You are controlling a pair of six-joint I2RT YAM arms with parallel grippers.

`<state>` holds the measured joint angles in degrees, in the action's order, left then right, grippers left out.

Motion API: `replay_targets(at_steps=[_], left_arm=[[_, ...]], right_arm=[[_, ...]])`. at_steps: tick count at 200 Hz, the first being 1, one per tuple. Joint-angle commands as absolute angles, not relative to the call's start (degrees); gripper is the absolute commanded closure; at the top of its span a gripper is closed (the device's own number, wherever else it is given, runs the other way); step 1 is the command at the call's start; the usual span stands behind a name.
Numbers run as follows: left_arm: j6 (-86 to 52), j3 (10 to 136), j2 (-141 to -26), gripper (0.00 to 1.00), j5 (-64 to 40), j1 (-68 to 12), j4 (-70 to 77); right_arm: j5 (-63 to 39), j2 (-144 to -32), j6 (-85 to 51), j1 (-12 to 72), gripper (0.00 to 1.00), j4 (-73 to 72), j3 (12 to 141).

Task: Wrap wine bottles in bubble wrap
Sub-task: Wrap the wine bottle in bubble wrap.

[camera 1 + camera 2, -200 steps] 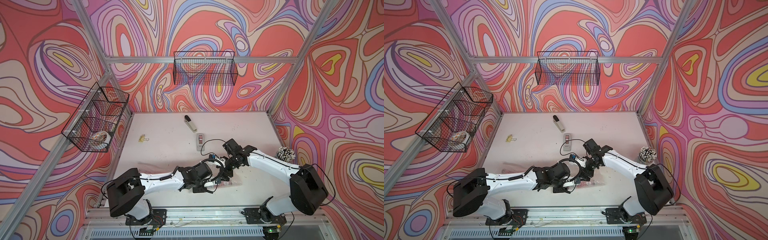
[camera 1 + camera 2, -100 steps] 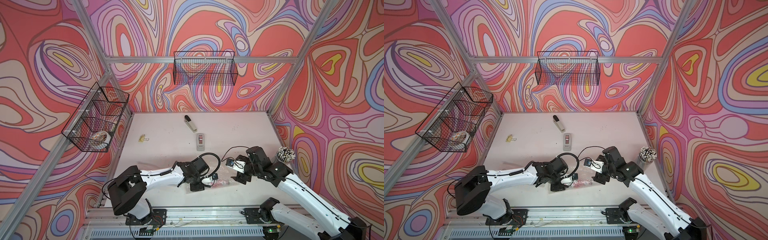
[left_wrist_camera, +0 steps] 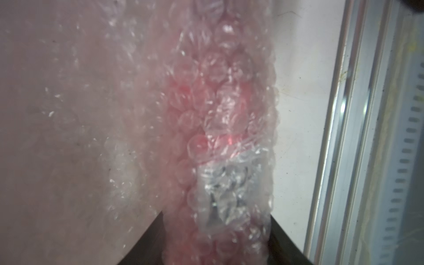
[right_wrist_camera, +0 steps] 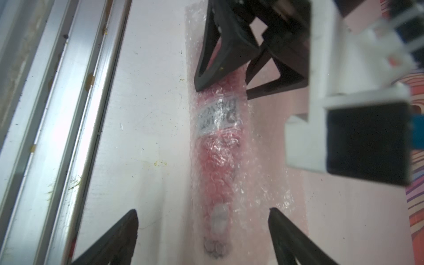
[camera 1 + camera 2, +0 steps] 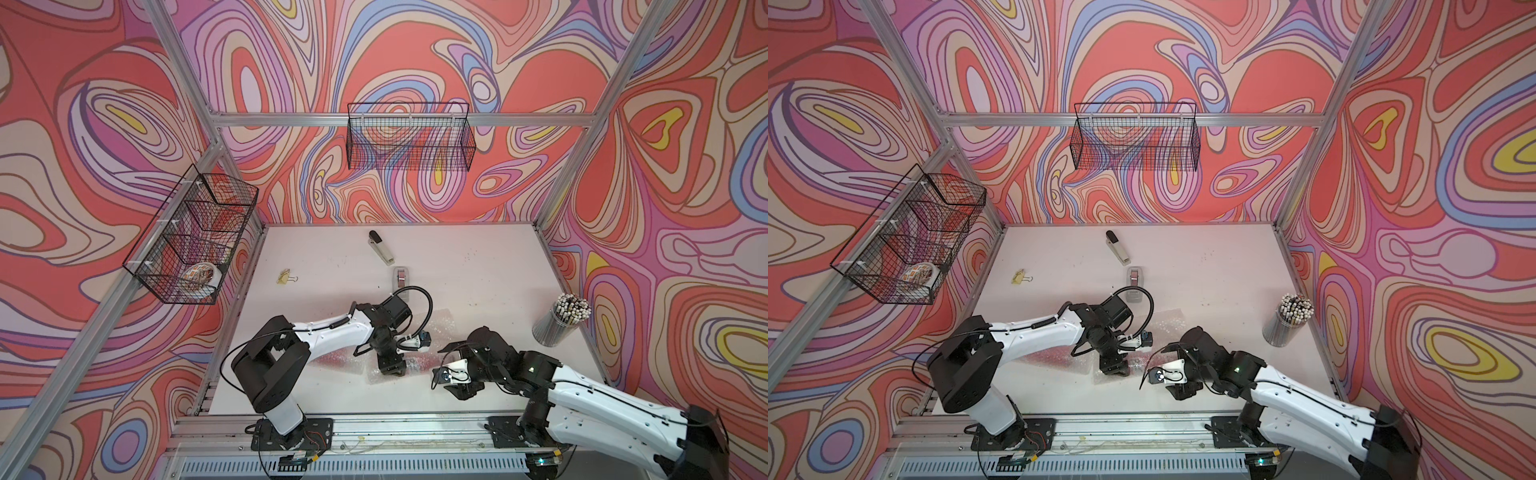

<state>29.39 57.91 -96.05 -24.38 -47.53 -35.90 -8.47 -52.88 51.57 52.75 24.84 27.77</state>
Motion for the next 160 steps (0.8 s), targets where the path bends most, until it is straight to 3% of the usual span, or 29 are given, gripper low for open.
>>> replay_targets(at_steps=[1, 70, 119, 160], left_arm=[[31.3, 59.9, -97.8, 0.43, -28.2, -46.1, -40.4], [32.0, 62.3, -99.6, 0.41, -31.5, -43.3, -42.7], [31.7, 62.4, -99.4, 0.36, -32.5, -42.0, -42.7], [32.0, 62.7, -98.4, 0.29, -30.3, -41.7, -45.2]], right_arm=[[-3.2, -59.7, 54.1, 55.5, 0.10, 12.1, 27.3], [1.7, -74.3, 57.0, 59.5, 0.17, 1.3, 29.1], [4.6, -79.8, 56.2, 60.8, 0.38, 1.6, 30.4], [1.0, -82.4, 51.0, 60.8, 0.48, 4.5, 31.8]])
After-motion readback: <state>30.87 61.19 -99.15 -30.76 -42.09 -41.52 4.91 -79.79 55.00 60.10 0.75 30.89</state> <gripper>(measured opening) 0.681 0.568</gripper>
